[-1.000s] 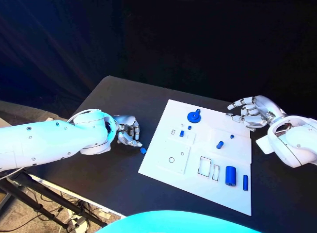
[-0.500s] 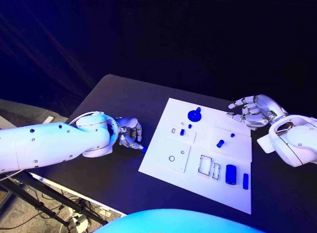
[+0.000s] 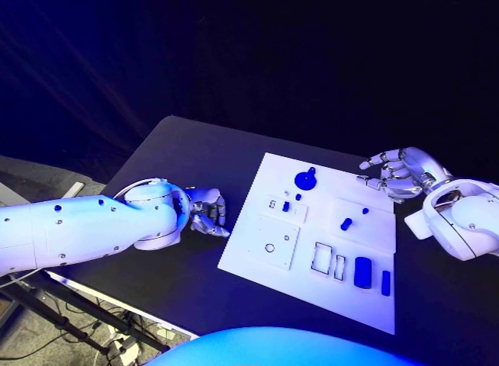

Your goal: Assemble the parts on the task board

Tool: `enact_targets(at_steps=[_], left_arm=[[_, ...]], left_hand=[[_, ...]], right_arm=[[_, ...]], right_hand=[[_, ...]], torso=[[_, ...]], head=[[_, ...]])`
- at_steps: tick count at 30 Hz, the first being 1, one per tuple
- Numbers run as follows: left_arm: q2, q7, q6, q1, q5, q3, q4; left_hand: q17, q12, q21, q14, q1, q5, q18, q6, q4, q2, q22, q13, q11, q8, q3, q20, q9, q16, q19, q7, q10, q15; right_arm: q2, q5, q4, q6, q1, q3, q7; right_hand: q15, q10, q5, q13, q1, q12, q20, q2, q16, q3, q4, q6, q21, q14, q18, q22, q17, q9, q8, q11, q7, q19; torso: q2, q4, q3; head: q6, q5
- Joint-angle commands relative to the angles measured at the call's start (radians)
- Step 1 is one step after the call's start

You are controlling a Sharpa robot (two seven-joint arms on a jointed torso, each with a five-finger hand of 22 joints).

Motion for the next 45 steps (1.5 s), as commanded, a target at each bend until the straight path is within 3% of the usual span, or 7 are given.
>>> enact_targets(at_steps=[1, 11, 24, 35, 40, 45], left_arm=[[0.007, -0.01, -0.012, -0.002, -0.005, 0.0, 0.001], [0.014, -0.04, 0.042, -0.002, -0.007, 0.0, -0.012], [0.02, -0.051, 0.112, -0.003, -0.017, 0.0, -0.01], [0.028, -0.051, 0.067, -0.003, -0.02, 0.0, -0.005], [0.031, -0.05, 0.044, -0.003, -0.016, 0.0, -0.007], [0.032, -0.038, 0.039, -0.003, 0.011, -0.001, -0.008]], left_hand=[[0.005, 0.007, 0.01, 0.005, -0.013, -0.002, -0.015, 0.009, 0.001, 0.005, 0.008, 0.001, 0.0, 0.008, -0.007, 0.003, -0.003, 0.009, 0.007, 0.0, 0.005, 0.006], [0.025, 0.015, 0.025, 0.014, -0.001, -0.002, -0.018, 0.02, -0.003, 0.009, 0.032, 0.002, -0.005, 0.013, -0.008, 0.001, -0.01, 0.022, 0.021, -0.006, 0.009, 0.002], [0.051, 0.034, 0.045, 0.026, 0.039, -0.004, -0.023, 0.034, -0.006, -0.005, 0.061, 0.007, -0.014, 0.029, -0.018, -0.005, -0.02, 0.04, 0.033, -0.016, 0.011, -0.005], [0.061, 0.045, 0.057, 0.03, 0.035, -0.005, -0.026, 0.036, 0.0, -0.002, 0.079, 0.011, -0.012, 0.034, -0.027, -0.006, -0.025, 0.047, 0.043, -0.013, 0.015, -0.004], [0.064, 0.051, 0.063, 0.032, 0.033, -0.003, -0.028, 0.036, -0.001, 0.01, 0.087, 0.012, -0.01, 0.033, -0.028, -0.005, -0.029, 0.05, 0.047, -0.01, 0.018, -0.003], [0.073, 0.065, 0.076, 0.037, 0.08, 0.0, -0.03, 0.055, -0.005, 0.032, 0.106, 0.027, -0.015, 0.035, -0.002, -0.007, -0.046, 0.057, 0.055, -0.015, 0.032, -0.006]], right_arm=[[0.0, -0.009, 0.002, 0.011, -0.001, 0.0, 0.007], [-0.002, -0.01, 0.003, 0.011, -0.001, 0.0, 0.006], [-0.004, -0.01, 0.004, 0.012, -0.001, 0.0, 0.004], [-0.003, -0.01, 0.005, 0.012, 0.0, 0.0, 0.005], [-0.004, -0.01, 0.005, 0.012, 0.0, 0.0, 0.005], [-0.004, -0.01, 0.005, 0.012, 0.0, 0.0, 0.004]], right_hand=[[-0.007, -0.004, 0.005, -0.001, 0.0, -0.002, -0.004, -0.004, -0.003, 0.0, 0.003, -0.007, -0.004, 0.028, 0.015, -0.001, -0.001, -0.001, 0.007, -0.001, -0.001, -0.002], [-0.007, -0.001, 0.006, 0.001, 0.001, 0.001, -0.004, -0.003, -0.004, 0.002, 0.004, -0.009, -0.004, 0.029, 0.015, 0.0, 0.0, -0.002, 0.009, -0.002, -0.001, 0.001], [-0.007, 0.0, 0.006, 0.002, 0.0, 0.001, -0.004, -0.003, -0.004, 0.003, 0.005, -0.009, -0.005, 0.029, 0.015, -0.001, 0.001, -0.002, 0.01, -0.001, -0.001, 0.001], [-0.007, 0.001, 0.005, 0.002, -0.002, 0.002, -0.004, -0.002, -0.004, 0.003, 0.006, -0.008, -0.006, 0.03, 0.015, -0.001, 0.002, -0.003, 0.011, -0.001, -0.001, 0.001], [-0.007, 0.001, 0.005, 0.002, -0.002, 0.002, -0.004, -0.002, -0.004, 0.003, 0.006, -0.008, -0.006, 0.03, 0.015, -0.001, 0.002, -0.003, 0.011, -0.001, -0.001, 0.001], [-0.007, 0.002, 0.006, 0.003, -0.003, 0.003, -0.004, -0.001, -0.004, 0.003, 0.008, -0.008, -0.006, 0.03, 0.015, -0.001, 0.002, -0.003, 0.011, -0.001, -0.001, 0.001]], torso=[[-0.001, 0.0005, -0.0002], [-0.001, 0.0001, -0.0005], [-0.001, 0.0011, -0.0014], [-0.001, 0.0004, -0.0007], [-0.001, 0.0, -0.0005], [-0.001, 0.0013, -0.0008]], head=[[-0.001, -0.001], [-0.004, -0.005], [-0.01, -0.009], [-0.01, -0.008], [-0.007, -0.008], [-0.007, -0.011]])
